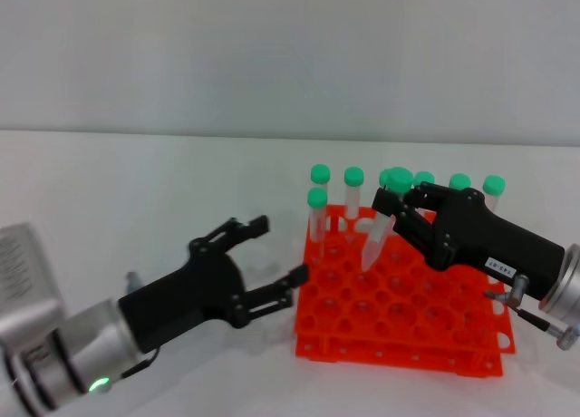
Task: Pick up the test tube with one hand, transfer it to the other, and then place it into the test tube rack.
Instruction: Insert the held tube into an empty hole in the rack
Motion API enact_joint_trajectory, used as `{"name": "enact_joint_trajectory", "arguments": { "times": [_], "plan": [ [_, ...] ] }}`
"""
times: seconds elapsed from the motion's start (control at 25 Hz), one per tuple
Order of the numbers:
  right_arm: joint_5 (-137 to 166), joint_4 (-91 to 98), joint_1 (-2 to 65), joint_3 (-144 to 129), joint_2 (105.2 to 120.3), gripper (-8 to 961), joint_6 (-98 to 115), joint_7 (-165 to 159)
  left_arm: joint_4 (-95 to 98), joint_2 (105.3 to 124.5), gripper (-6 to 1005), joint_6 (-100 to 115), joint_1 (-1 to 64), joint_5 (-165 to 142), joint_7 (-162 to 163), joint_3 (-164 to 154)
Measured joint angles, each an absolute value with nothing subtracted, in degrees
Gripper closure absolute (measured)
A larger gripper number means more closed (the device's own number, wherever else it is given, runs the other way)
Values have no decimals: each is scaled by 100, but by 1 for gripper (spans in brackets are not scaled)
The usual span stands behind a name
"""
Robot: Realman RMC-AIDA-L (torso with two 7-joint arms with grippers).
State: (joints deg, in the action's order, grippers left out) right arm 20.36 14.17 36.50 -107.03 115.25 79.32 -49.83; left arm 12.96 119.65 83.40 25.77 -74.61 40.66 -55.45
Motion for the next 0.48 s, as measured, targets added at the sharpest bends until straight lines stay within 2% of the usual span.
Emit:
{"name": "enact_joint_trajectory", "arguments": {
  "times": [0.48],
  "plan": [
    [2019, 2222, 3535, -10723, 11618, 762, 7070, -4581, 1009, 11945, 130, 8694, 1463, -5431, 3797, -5504]
  ]
}}
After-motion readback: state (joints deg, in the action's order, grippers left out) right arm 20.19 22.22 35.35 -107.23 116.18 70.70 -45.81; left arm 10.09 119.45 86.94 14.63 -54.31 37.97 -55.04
